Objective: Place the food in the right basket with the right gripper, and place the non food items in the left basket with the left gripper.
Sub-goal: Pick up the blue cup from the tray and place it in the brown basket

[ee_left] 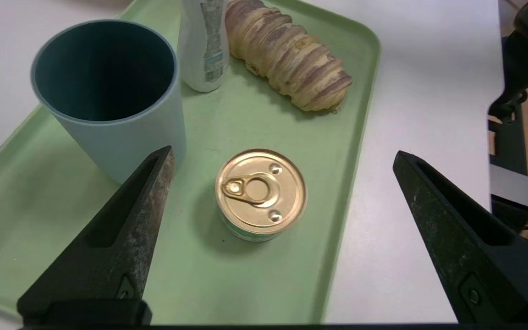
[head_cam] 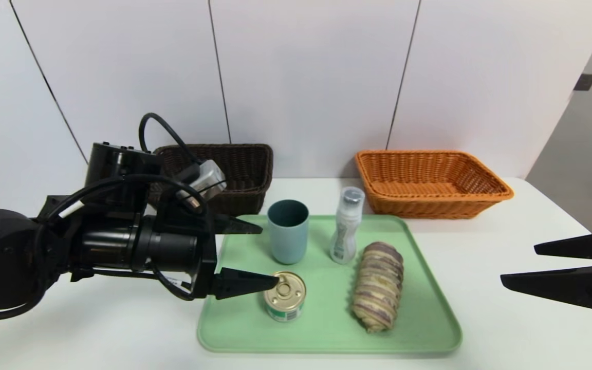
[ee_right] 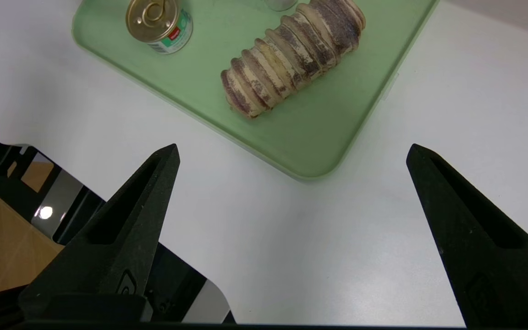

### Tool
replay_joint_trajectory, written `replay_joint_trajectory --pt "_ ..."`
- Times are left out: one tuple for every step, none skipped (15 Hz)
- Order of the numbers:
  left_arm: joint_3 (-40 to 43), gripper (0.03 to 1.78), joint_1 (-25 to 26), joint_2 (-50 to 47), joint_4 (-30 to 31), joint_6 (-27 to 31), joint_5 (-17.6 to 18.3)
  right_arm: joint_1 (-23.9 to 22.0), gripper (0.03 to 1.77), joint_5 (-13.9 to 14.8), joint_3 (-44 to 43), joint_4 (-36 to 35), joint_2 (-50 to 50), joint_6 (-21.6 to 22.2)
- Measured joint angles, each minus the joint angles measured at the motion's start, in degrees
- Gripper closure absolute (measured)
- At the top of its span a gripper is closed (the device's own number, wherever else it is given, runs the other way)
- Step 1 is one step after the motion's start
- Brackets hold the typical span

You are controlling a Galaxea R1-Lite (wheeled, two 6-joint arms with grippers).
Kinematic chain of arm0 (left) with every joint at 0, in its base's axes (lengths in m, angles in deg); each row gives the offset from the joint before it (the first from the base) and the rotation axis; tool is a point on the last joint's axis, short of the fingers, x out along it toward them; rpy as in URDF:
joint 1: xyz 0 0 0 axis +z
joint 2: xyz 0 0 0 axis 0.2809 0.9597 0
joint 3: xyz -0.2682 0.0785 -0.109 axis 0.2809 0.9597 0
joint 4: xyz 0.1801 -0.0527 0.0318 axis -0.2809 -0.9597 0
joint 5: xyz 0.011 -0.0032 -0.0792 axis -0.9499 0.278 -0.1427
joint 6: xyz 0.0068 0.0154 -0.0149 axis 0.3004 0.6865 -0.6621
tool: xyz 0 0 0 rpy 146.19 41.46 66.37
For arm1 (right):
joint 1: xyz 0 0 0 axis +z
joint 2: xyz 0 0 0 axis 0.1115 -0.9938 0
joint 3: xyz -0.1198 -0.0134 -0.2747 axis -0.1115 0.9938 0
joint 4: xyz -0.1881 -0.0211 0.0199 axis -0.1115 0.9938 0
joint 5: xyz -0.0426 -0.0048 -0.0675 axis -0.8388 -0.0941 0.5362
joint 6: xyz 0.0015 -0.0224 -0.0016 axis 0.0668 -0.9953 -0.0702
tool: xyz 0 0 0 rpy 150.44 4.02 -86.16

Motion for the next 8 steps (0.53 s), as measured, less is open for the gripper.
replay_joint_trajectory --pt "0.13 0.12 0.50 1.05 1.27 0.30 0.07 -0.02 0.09 0.00 -0.02 0.00 0.05 0.00" --pt "0.21 0.12 0.91 1.79 1.35 0.35 0.00 0.00 0.09 0.00 -0.02 0.04 0.09 -0.02" --pt "0.21 0.12 1.49 2.43 1.52 0.50 0.02 0.00 0.09 0.00 -0.02 0.04 0.20 -0.02" --pt "0.21 0.12 2.22 2.99 1.52 0.88 0.00 0.00 0.09 0.00 -0.02 0.09 0.29 -0.02" --pt "0.18 0.12 2.99 3.47 1.55 1.35 0.05 0.00 0.09 -0.01 -0.02 0.04 0.33 -0.02" --pt "0.10 0.12 3.71 4.00 1.55 2.07 0.05 0.00 0.09 -0.06 -0.02 0.01 0.38 -0.02" --pt "-0.10 0.12 4.39 4.61 1.52 3.02 0.02 0.00 0.09 -0.11 -0.02 0.01 0.40 -0.02" --pt "-0.39 0.12 4.75 5.13 1.55 3.22 -0.01 0.00 0.09 -0.22 -0.02 0.01 0.41 -0.02"
